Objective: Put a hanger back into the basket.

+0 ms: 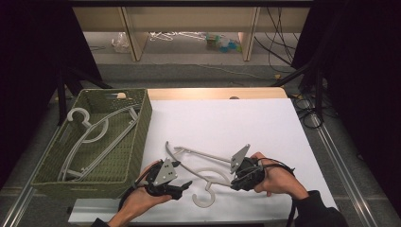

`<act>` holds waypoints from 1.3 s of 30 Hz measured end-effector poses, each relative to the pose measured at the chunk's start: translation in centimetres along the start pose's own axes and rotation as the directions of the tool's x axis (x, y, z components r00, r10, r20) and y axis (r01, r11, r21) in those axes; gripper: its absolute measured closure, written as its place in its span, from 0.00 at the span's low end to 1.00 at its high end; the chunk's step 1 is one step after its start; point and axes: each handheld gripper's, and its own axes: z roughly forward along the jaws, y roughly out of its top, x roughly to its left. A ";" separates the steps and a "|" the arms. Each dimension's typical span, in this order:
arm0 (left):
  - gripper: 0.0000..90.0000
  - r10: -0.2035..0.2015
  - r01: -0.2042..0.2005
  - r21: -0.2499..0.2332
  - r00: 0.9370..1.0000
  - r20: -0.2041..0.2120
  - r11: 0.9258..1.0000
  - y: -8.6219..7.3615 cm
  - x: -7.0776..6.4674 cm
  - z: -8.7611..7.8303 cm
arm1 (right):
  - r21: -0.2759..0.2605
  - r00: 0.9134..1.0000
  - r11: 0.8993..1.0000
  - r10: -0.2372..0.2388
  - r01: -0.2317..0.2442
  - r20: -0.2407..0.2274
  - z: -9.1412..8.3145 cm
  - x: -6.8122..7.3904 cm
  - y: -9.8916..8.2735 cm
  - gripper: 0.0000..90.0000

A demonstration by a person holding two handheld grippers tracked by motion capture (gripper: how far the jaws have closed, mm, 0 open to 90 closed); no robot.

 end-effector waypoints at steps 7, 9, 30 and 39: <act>0.32 0.111 -0.112 0.047 0.994 0.019 0.993 0.2 -0.7 1.1 | -0.001 0.999 0.999 -0.035 0.035 -0.022 -0.4 0.8 0.1 0.91; 0.33 0.115 -0.116 0.034 0.993 0.024 0.993 0.1 -0.8 1.3 | -0.002 0.999 0.999 -0.037 0.037 -0.022 -0.5 1.0 0.2 0.91; 0.68 0.300 -0.310 0.073 0.945 0.129 0.948 1.4 -2.1 1.7 | -0.019 0.996 0.997 -0.072 0.071 -0.061 -0.3 1.6 0.9 0.91; 0.76 0.393 -0.403 0.045 0.907 0.150 0.914 2.5 -2.4 0.6 | -0.054 0.993 0.995 -0.083 0.079 -0.081 -1.0 1.3 0.6 0.90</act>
